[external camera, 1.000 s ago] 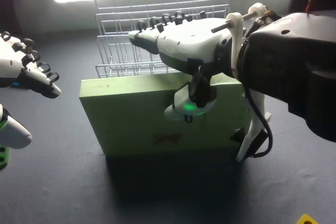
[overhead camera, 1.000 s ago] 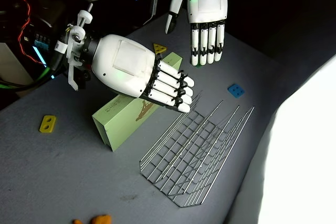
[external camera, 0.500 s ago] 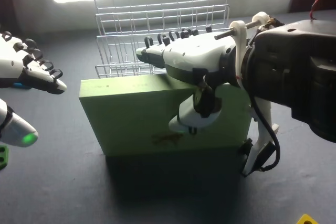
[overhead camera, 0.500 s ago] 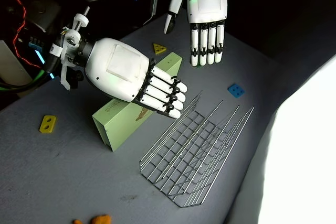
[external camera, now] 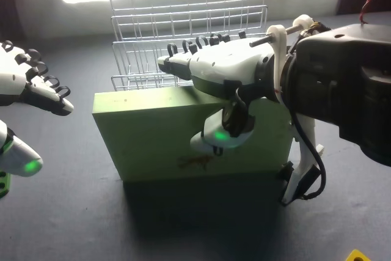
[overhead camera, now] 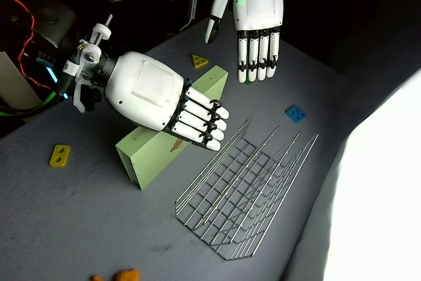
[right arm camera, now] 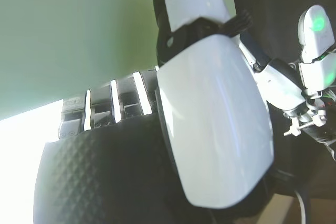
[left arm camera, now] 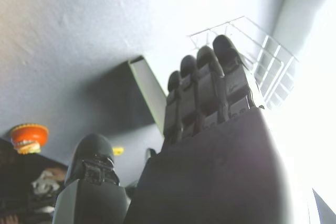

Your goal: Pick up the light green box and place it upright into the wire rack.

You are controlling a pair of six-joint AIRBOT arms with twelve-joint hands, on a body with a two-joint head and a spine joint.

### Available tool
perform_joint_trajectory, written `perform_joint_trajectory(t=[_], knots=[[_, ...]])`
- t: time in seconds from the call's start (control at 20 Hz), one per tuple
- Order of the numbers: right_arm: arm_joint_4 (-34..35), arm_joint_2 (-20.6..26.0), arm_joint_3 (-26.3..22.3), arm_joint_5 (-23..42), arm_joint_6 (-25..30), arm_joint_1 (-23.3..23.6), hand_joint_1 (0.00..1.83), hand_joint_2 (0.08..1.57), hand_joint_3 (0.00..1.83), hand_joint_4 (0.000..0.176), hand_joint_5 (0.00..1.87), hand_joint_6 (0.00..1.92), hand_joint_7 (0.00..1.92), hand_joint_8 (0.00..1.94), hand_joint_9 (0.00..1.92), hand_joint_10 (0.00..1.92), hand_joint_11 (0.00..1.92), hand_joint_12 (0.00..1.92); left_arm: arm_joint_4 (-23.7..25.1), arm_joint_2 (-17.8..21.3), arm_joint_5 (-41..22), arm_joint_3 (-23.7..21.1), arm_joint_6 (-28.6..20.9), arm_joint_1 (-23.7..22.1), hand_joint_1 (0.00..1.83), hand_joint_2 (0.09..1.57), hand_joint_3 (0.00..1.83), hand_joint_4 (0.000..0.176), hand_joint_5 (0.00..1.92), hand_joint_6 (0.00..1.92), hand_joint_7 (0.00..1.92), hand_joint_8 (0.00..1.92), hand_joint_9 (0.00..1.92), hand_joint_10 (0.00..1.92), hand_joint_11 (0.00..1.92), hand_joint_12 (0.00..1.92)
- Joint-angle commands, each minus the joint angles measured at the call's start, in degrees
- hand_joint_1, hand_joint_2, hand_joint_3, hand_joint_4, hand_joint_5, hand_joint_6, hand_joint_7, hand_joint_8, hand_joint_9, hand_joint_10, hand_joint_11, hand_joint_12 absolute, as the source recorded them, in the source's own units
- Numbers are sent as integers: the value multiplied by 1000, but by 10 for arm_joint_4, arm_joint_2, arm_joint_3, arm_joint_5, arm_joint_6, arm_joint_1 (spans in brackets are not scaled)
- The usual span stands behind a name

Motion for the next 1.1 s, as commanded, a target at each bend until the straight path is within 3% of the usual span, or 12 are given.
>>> perform_joint_trajectory(t=[0.0,0.2,0.25,0.35,0.4,0.45,0.5,0.55,0.6,0.75,0.95,1.05], knots=[[-24,2,1,-12,3,6,1012,1086,18,0,2,0,21,6,16,6,3,5,5,-1,38,-2,0,-4,122,1143,0,0,204,12,254,6,206,12,0,548],[-23,2,9,-10,33,4,1012,1087,15,0,2,0,22,4,17,5,3,7,5,-1,38,-2,0,-4,122,1143,0,0,204,11,255,5,206,11,0,548],[-13,2,9,-6,38,3,1073,1073,1,0,150,6,159,24,114,6,0,282,5,-1,38,-2,0,-4,150,1151,0,0,186,2,225,0,195,5,0,588],[-2,2,9,-5,42,3,1073,1073,1,0,150,6,159,24,114,6,0,282,5,-1,38,-2,0,-4,150,1151,0,0,186,2,225,0,195,5,0,588],[1,1,8,-5,42,2,1180,1147,15,0,635,980,810,876,754,466,395,1148,5,-1,38,-2,0,-4,200,1159,1,0,169,1,227,1,190,2,0,598],[1,1,8,-4,43,2,1331,1143,13,0,827,964,919,1069,809,1232,586,1514,5,-1,38,-2,0,-4,175,1177,9,3,129,0,200,0,190,2,0,608],[1,1,8,-4,43,2,1365,1151,1,0,866,971,938,1127,815,1427,623,1631,5,-1,38,-3,0,-4,168,1183,11,5,119,0,193,0,191,2,0,611],[1,1,8,-3,43,2,1241,1138,0,0,929,938,967,1215,848,1328,623,1653,5,-1,38,-3,0,-4,127,1190,9,13,118,6,198,4,190,3,0,632],[1,1,8,-4,43,2,1241,1135,0,0,926,936,981,1204,862,1301,625,1645,5,-1,38,-3,0,-4,96,1196,8,13,102,3,171,1,164,1,0,582],[0,1,8,-4,41,2,1368,1147,1,0,886,928,939,1140,823,1429,641,1627,5,-1,38,-3,0,-4,62,1203,8,11,100,2,168,1,164,2,0,560],[-3,5,6,-1,37,13,1369,1147,1,0,885,930,938,1140,822,1431,641,1627,5,-1,38,-4,0,-4,61,1203,7,11,100,2,168,1,164,2,0,556],[-16,14,-4,1,39,27,1255,1134,0,0,961,857,955,1270,838,1442,659,1683,5,-1,38,-4,0,-4,97,1195,2,10,108,5,174,3,173,5,0,554]])
